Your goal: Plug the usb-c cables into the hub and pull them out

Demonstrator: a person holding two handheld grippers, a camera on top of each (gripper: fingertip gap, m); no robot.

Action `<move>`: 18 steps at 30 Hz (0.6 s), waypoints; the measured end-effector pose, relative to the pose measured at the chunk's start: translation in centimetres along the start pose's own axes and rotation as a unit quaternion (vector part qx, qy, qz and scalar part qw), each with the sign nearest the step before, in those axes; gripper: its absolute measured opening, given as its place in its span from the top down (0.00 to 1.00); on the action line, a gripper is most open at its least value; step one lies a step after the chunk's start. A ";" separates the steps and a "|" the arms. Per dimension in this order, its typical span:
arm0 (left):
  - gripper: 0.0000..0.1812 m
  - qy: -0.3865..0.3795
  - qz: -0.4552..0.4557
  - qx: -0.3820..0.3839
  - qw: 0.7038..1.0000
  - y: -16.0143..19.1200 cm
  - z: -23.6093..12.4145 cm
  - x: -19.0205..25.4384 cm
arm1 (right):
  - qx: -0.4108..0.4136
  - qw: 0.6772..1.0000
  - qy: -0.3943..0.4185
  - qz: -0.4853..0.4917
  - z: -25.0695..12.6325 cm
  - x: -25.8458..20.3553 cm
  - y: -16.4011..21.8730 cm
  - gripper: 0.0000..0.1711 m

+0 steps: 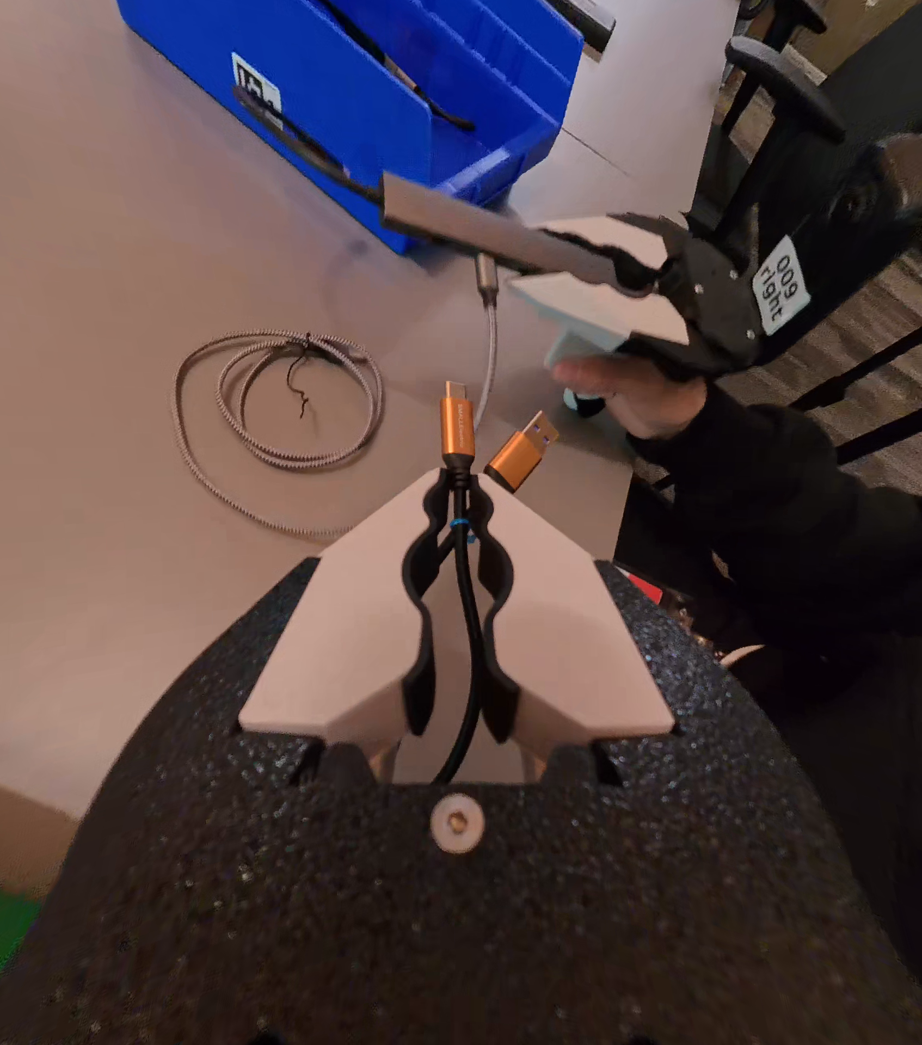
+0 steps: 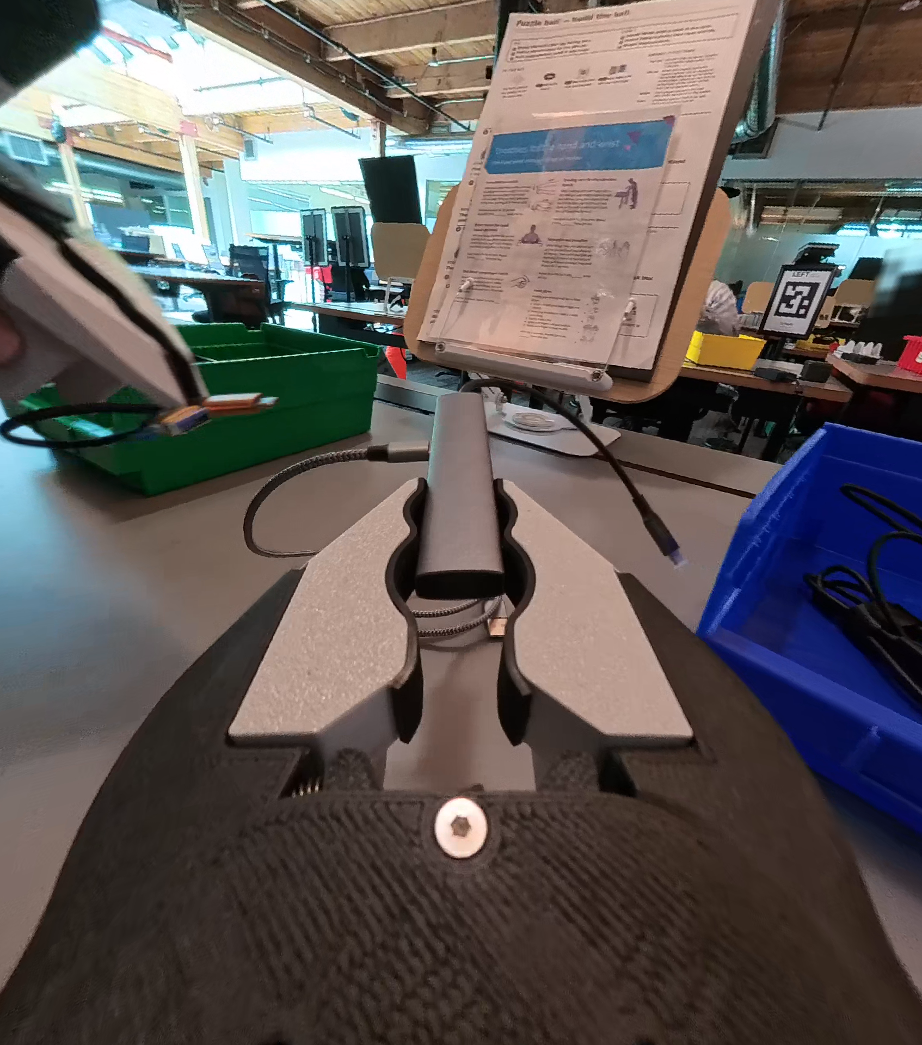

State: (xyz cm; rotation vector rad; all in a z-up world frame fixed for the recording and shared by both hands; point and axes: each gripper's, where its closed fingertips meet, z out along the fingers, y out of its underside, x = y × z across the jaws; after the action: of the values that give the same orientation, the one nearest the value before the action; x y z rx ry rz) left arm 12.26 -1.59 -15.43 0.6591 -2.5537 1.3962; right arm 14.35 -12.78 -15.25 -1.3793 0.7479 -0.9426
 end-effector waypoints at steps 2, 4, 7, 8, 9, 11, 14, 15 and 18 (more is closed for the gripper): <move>0.97 0.012 -0.005 -0.011 1.000 -0.9 1.0 -0.1 | -0.002 1.000 -0.014 -0.008 0.0 -0.5 0.0 0.87; 0.97 0.025 -0.010 -0.016 1.000 -1.7 1.9 0.0 | -0.004 1.000 -0.023 -0.012 0.1 -0.8 0.1 0.87; 0.97 0.024 -0.009 -0.025 0.999 -2.1 3.1 -0.1 | -0.005 1.000 -0.030 -0.007 0.1 -0.9 0.1 0.87; 0.97 0.022 -0.010 -0.025 0.999 -2.3 3.4 -0.2 | -0.003 0.999 -0.031 -0.005 0.1 -0.9 0.1 0.87; 0.97 0.018 -0.011 -0.021 1.000 -2.5 3.7 -0.3 | -0.002 0.999 -0.032 -0.004 0.1 -0.9 0.1 0.87; 0.97 0.018 -0.013 -0.018 1.000 -2.6 3.9 -0.4 | -0.002 0.999 -0.036 -0.004 0.0 -1.0 0.0 0.87; 0.97 0.020 -0.017 -0.014 1.000 -2.6 4.2 -0.4 | -0.006 0.999 -0.043 -0.013 0.1 -1.4 0.2 0.87; 0.97 0.019 -0.016 -0.014 1.000 -2.5 4.2 -0.4 | -0.009 0.999 -0.045 -0.017 0.2 -1.5 0.2 0.87; 0.97 0.013 -0.017 -0.016 1.000 -2.4 4.3 -0.6 | -0.011 0.999 -0.045 -0.021 0.2 -1.6 0.3 0.87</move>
State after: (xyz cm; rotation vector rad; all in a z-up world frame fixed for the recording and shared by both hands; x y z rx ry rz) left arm 14.15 -6.08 -16.17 0.6716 -2.5279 1.3406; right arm 13.84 -11.25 -15.68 -1.4522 0.6649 -0.9006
